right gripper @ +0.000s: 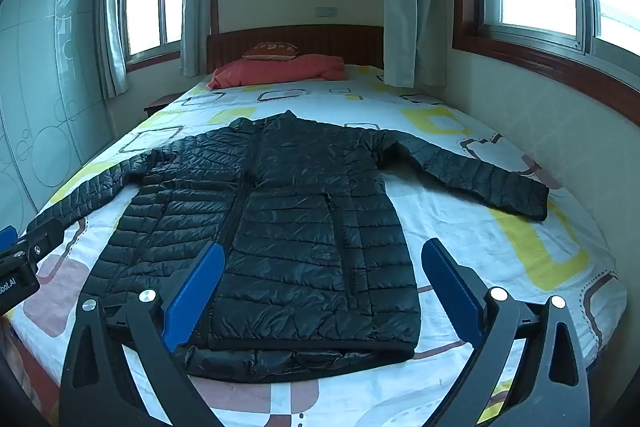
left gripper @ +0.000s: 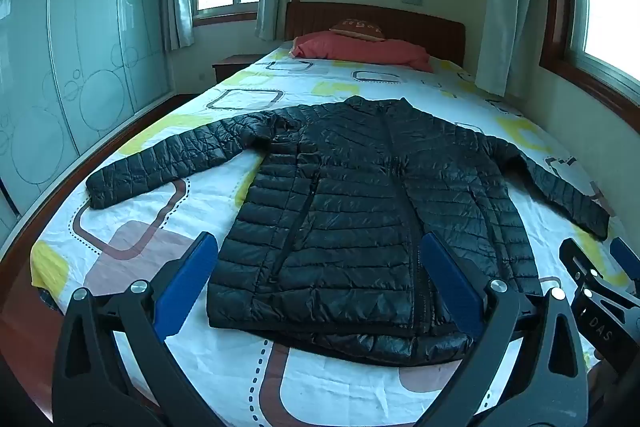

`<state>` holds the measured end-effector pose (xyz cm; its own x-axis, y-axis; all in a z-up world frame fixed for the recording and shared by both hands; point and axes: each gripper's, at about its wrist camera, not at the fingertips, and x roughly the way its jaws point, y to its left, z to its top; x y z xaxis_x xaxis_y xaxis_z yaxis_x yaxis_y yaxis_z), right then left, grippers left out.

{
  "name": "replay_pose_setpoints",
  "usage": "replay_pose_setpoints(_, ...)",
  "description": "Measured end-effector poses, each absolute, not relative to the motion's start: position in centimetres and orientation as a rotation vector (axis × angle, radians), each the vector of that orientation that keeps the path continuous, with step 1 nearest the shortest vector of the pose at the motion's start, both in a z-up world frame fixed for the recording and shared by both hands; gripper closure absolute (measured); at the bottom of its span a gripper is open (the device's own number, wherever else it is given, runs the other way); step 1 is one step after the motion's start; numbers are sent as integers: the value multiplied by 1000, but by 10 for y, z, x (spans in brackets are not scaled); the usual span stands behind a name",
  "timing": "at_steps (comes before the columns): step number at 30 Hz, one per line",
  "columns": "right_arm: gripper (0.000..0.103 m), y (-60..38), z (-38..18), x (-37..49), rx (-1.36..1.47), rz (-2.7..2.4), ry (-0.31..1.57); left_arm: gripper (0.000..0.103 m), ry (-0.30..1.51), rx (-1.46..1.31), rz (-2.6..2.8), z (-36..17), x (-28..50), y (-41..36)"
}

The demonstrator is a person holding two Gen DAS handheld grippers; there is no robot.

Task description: Fold large clothes

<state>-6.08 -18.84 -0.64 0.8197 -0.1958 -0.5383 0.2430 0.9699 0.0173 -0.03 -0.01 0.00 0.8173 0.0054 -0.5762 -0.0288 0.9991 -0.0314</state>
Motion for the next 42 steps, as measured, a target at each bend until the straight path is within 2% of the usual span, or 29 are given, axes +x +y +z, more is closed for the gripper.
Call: replay_pose_setpoints(42,5,-186,-7,-61,87,-232,568,2,623,-22,16,0,-2,0)
